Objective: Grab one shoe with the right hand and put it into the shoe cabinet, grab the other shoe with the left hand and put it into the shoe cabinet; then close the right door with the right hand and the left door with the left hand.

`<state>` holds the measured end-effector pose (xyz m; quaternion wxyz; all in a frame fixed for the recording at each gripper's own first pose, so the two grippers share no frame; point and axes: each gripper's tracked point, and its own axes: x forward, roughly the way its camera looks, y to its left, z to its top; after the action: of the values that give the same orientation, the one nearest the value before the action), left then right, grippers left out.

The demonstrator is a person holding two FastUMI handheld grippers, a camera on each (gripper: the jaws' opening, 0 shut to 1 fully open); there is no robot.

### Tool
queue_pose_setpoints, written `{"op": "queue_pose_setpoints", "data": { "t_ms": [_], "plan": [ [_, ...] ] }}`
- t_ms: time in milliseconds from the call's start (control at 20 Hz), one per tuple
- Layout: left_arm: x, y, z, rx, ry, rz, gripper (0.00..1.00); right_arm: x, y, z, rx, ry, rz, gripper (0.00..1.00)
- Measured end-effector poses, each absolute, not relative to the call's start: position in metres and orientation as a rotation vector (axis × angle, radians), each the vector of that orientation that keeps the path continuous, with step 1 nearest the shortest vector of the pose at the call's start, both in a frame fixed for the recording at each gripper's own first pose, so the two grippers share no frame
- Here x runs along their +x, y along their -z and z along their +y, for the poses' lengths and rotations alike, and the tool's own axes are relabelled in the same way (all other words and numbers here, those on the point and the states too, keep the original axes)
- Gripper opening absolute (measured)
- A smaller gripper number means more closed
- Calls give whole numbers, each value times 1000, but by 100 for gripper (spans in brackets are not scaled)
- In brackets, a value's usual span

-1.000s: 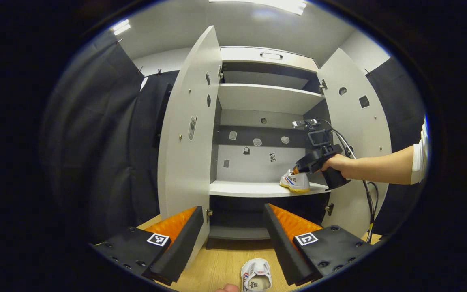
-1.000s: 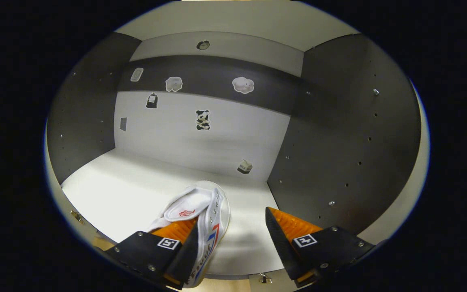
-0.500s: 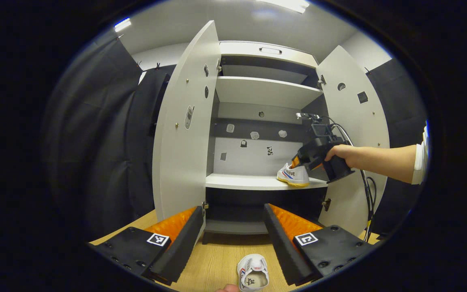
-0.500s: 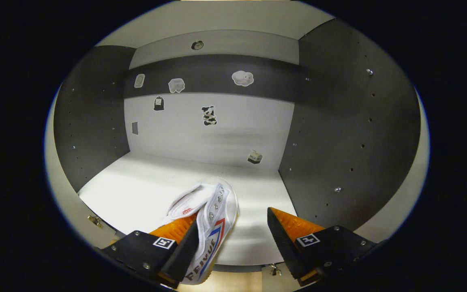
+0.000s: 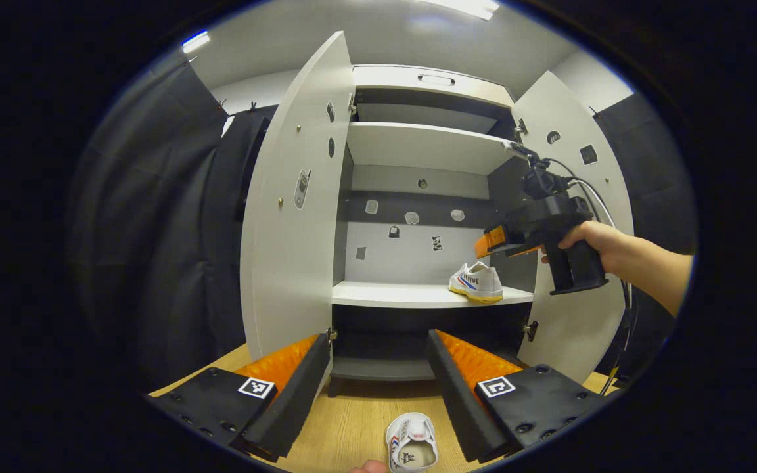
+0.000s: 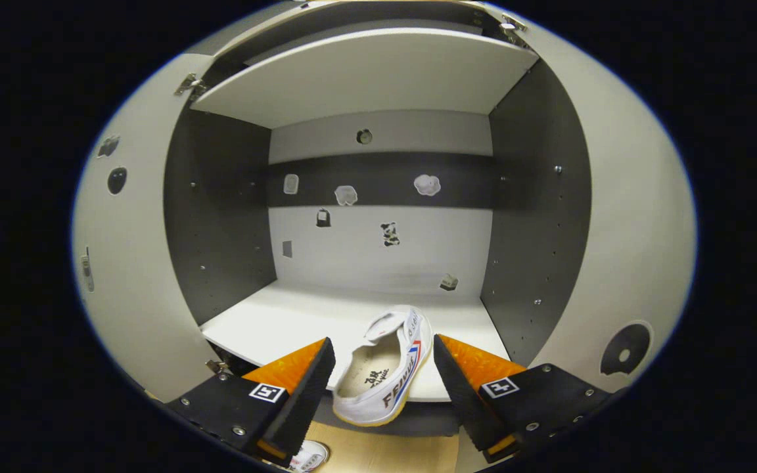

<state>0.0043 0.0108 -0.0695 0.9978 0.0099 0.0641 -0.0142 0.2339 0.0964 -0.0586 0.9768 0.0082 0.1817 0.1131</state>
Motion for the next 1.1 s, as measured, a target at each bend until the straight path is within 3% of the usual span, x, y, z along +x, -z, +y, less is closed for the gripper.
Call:
{"op": "queue_pose_setpoints", "data": {
  "t_ms": [450,550,750,850,1100],
  "plan": [
    [2,67,-10,-4,80,121,99,109,47,74,-21,-181,147,94],
    [1,72,-15,-8,89,132,94,81,58,62,1,-147,121,94],
    [-6,96,-16,-13,89,189,99,35,78,34,3,-72,73,94],
    [-11,123,-18,-8,120,264,96,14,87,24,-9,-48,68,94],
    [-44,245,-28,-46,252,630,97,-17,103,9,-29,-37,112,94]
  ]
}}
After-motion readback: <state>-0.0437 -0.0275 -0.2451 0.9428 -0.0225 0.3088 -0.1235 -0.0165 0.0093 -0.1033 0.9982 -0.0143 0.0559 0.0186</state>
